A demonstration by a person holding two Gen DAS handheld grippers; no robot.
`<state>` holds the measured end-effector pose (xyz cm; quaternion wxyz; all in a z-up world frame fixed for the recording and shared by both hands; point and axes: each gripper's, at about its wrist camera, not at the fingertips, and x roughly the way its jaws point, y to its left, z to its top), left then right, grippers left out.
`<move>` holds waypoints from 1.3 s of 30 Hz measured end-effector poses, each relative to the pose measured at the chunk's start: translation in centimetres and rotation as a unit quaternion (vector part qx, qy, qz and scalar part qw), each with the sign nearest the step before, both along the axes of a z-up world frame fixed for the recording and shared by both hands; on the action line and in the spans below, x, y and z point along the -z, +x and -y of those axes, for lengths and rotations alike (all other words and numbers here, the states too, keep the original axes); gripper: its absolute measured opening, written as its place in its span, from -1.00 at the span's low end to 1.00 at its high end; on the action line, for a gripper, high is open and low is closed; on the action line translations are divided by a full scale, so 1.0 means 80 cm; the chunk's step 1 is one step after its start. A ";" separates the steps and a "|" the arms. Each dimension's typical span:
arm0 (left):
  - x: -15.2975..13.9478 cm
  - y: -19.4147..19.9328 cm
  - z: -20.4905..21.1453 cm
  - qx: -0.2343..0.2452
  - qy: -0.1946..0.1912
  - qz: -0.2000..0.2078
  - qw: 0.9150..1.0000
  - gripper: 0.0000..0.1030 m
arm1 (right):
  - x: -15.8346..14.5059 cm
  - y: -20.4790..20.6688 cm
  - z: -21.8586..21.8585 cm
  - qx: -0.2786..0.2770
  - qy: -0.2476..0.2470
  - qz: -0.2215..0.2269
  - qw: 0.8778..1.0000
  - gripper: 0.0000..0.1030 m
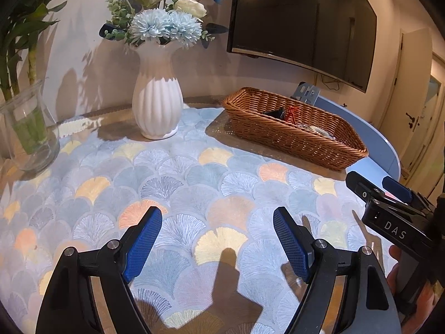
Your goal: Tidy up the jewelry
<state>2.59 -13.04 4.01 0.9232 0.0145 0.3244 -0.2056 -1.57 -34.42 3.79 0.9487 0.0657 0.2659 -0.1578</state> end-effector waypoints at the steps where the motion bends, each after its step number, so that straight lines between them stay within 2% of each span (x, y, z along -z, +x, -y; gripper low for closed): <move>1: 0.000 0.000 0.000 0.000 0.000 0.000 1.000 0.61 | 0.000 0.000 0.000 0.000 0.001 0.000 1.000 0.81; 27: 0.001 0.002 0.000 -0.004 0.007 0.000 1.000 0.61 | 0.000 0.000 -0.002 0.000 0.000 -0.001 1.000 0.82; 39: 0.003 0.009 -0.010 -0.028 0.005 -0.005 1.000 0.61 | 0.001 0.001 -0.002 -0.003 -0.001 0.000 1.000 0.82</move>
